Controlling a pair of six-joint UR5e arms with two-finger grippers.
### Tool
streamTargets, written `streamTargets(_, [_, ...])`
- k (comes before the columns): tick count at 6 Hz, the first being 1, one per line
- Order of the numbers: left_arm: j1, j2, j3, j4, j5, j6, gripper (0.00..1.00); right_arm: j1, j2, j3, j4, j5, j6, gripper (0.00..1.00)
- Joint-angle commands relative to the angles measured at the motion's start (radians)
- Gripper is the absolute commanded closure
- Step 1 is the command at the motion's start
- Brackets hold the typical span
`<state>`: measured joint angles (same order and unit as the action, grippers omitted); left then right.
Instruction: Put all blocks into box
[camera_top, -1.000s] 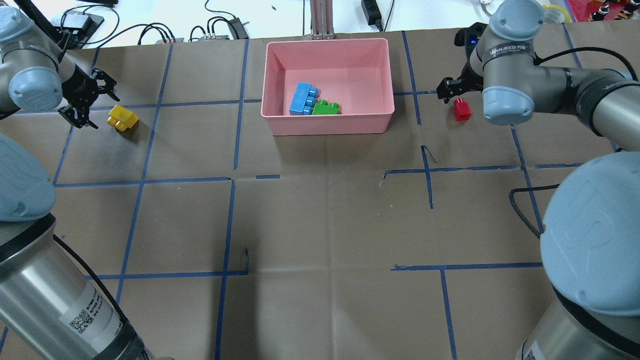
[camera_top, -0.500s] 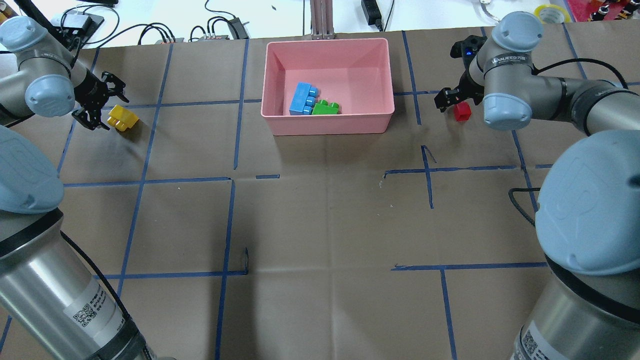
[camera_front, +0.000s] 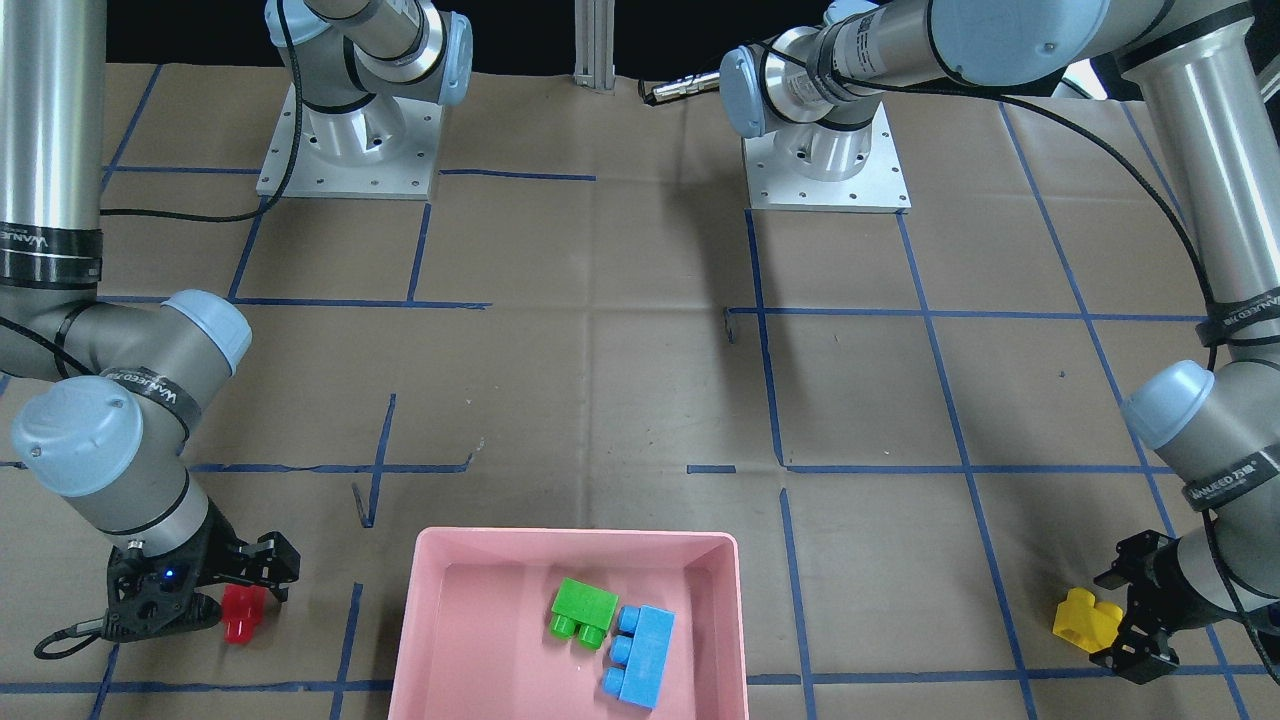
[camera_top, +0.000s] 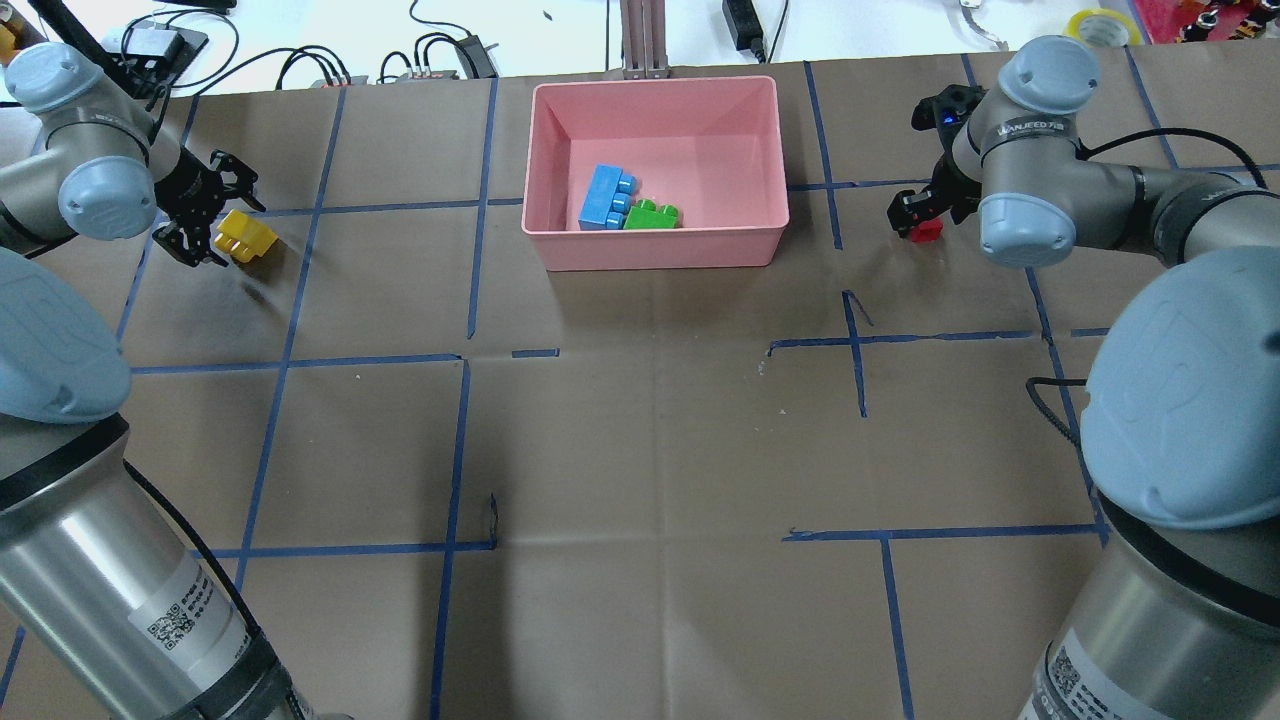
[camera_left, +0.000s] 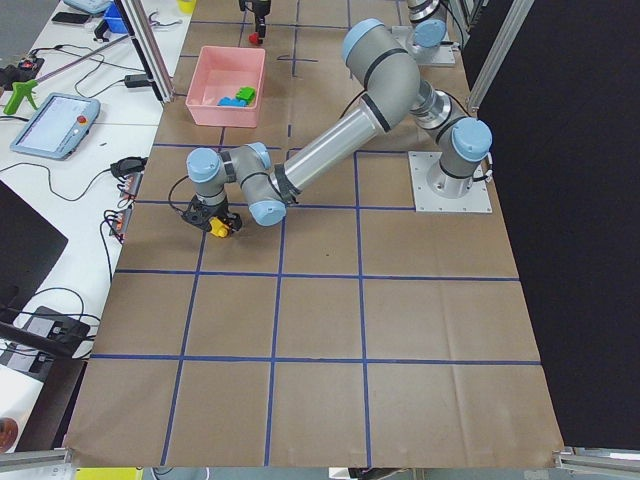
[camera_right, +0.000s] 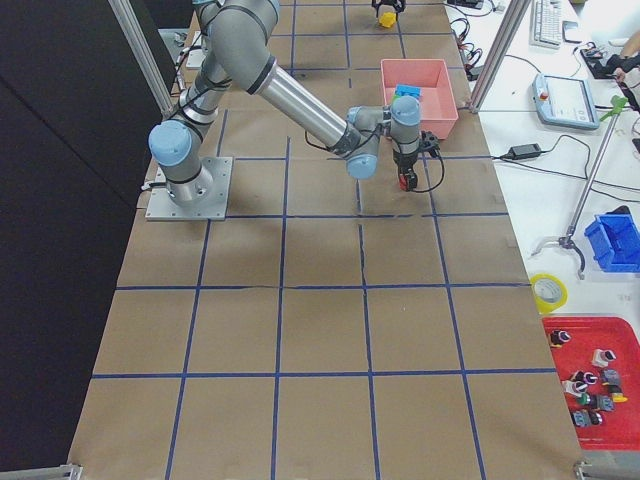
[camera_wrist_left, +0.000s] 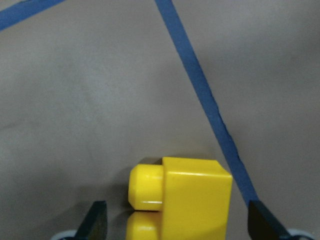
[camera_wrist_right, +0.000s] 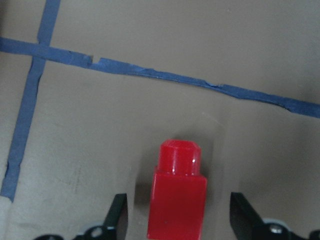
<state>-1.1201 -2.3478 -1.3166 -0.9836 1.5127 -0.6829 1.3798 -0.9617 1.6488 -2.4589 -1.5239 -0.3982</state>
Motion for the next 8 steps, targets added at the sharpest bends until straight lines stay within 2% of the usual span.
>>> streamTargets(1, [-0.001,-0.004,0.000,-0.001,-0.008,0.000,0.15,0.001,0.001,-0.006,0.003,0.004,0.007,0.81])
streamTargets(2, [0.000,-0.002,0.000,-0.001,-0.032,-0.001,0.25,0.001,-0.009,-0.012,0.004,0.052,0.018,0.93])
streamTargets(3, [0.000,-0.002,0.002,-0.001,-0.032,-0.003,0.33,-0.001,-0.037,-0.027,0.032,0.071,0.039,0.95])
streamTargets(5, [0.000,0.001,0.003,-0.006,-0.032,-0.006,0.55,0.010,-0.186,-0.088,0.236,0.073,0.054,0.96])
streamTargets(6, [0.000,0.004,0.008,-0.007,-0.032,-0.006,0.65,0.037,-0.275,-0.102,0.353,0.074,0.193,0.96])
streamTargets(7, [0.000,0.011,0.016,-0.015,-0.032,-0.006,0.74,0.111,-0.305,-0.104,0.400,0.074,0.303,0.96])
streamTargets(8, [-0.001,0.033,0.022,-0.018,-0.067,-0.006,0.79,0.180,-0.295,-0.106,0.388,0.096,0.453,0.96])
